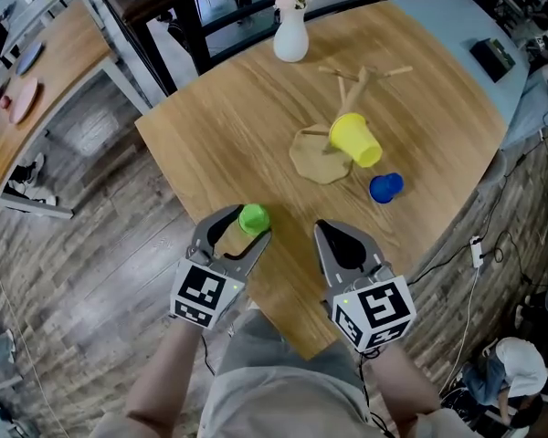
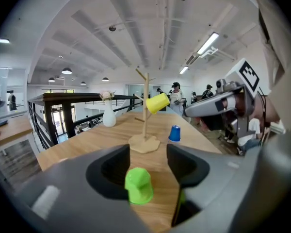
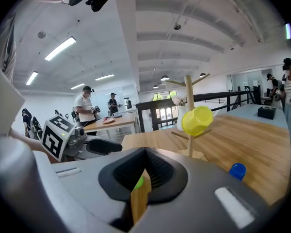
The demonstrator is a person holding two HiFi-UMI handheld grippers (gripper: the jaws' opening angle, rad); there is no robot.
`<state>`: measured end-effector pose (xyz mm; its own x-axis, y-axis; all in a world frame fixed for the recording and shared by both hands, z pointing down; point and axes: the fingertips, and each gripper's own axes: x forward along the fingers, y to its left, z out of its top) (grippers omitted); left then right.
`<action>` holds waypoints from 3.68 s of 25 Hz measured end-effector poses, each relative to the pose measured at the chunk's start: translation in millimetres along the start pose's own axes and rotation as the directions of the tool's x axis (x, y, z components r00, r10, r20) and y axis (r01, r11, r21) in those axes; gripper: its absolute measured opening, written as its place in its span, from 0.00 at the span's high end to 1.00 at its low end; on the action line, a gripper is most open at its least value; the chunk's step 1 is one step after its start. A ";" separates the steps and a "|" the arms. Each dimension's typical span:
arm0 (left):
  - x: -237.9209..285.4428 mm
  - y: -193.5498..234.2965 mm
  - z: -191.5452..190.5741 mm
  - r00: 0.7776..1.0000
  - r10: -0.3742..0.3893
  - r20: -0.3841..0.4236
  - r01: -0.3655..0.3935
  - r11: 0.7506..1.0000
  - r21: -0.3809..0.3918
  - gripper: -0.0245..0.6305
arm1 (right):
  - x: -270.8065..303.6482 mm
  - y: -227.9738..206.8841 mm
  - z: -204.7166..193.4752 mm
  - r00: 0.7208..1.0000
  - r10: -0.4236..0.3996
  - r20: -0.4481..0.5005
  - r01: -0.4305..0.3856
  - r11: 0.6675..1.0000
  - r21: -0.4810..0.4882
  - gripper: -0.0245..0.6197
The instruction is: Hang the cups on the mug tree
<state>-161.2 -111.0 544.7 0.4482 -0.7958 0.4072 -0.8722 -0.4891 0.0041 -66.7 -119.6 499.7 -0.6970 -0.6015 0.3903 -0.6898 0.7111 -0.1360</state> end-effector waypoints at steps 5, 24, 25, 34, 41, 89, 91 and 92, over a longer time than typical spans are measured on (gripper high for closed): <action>13.7 5.3 -27.4 1.000 0.001 -0.015 -0.001 1.000 -0.007 0.59 | 11.9 -5.4 -20.9 1.000 -0.009 -0.008 0.009 1.000 0.007 0.96; 56.7 17.0 -88.2 0.999 -0.019 -0.041 0.018 1.000 -0.018 0.53 | 44.0 -27.8 -80.6 0.998 -0.043 -0.038 0.044 0.999 0.026 0.96; 57.2 16.6 -90.1 0.999 -0.019 -0.044 0.018 1.000 -0.017 0.53 | 43.0 -29.0 -82.1 0.998 -0.046 -0.037 0.047 0.999 0.027 0.96; 58.5 12.2 -91.5 0.999 -0.005 -0.044 0.005 1.000 -0.018 0.61 | 37.3 -39.5 -96.4 0.997 -0.060 -0.054 0.063 0.996 0.059 0.96; 47.9 4.3 -71.4 0.999 -0.029 -0.046 0.027 0.999 -0.037 0.61 | 27.6 -38.8 -75.2 0.997 -0.061 -0.051 0.063 0.997 0.054 0.96; -76.9 -64.7 110.6 0.998 -0.055 0.028 0.055 0.998 -0.006 0.61 | -130.9 -8.3 85.2 0.989 -0.139 0.046 0.137 0.990 0.039 0.96; -76.5 -65.0 113.4 0.998 -0.048 0.033 0.049 0.999 -0.010 0.61 | -133.6 -10.8 85.0 0.989 -0.139 0.048 0.137 0.990 0.042 0.96; -76.0 -64.3 115.0 0.998 -0.045 0.036 0.046 0.999 -0.011 0.61 | -134.3 -11.5 85.6 0.989 -0.136 0.049 0.134 0.990 0.044 0.96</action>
<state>-116.7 -60.1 408.5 0.4940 -0.7849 0.3740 -0.8529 -0.5211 0.0328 18.0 -78.1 370.9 -0.6057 -0.7098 0.3596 -0.7848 0.6076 -0.1226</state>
